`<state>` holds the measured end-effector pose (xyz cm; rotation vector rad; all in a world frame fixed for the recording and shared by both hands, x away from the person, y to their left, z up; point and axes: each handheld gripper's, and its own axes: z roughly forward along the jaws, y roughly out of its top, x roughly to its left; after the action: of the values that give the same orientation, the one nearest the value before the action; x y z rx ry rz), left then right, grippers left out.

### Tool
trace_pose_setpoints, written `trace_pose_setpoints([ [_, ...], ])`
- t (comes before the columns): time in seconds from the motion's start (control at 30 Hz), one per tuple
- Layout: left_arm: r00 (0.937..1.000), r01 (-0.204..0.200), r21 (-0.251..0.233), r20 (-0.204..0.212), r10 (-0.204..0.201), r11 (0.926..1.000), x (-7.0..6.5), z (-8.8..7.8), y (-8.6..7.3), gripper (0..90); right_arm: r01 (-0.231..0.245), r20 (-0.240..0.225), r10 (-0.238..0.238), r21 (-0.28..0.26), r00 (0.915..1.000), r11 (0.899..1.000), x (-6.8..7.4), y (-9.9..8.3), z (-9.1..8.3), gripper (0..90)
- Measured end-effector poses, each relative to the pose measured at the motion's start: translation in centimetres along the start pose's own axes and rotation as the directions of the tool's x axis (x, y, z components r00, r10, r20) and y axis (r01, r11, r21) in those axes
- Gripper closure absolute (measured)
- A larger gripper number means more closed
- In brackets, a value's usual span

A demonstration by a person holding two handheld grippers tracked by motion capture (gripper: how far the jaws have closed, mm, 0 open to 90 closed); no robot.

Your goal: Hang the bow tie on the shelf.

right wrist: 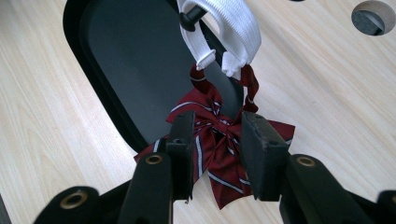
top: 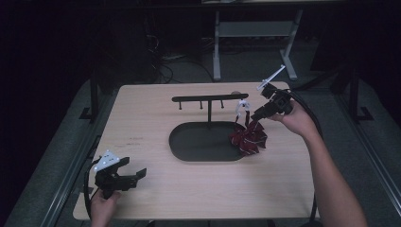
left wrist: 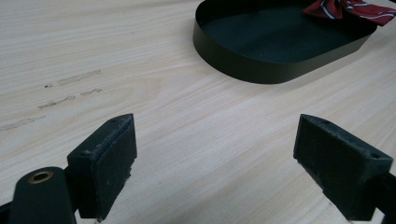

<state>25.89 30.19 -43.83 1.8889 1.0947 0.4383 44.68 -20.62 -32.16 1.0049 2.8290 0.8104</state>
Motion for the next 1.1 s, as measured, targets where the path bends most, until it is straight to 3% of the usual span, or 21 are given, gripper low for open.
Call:
trace_pose_setpoints([
  [0.4,1.0,0.001,-0.005,0.003,-0.001,1.0,-0.1,0.0,0.0,13.0,-0.03,0.008,0.03,-0.008,0.9995,1.0,-0.2,-0.7,0.0,55.3],
  [1.1,1.0,0.003,0.001,0.002,-0.003,1.0,-0.1,0.1,-0.1,13.1,-0.035,-0.005,0.035,-0.009,0.9994,0.999,-0.2,-1.9,0.2,52.5],
])
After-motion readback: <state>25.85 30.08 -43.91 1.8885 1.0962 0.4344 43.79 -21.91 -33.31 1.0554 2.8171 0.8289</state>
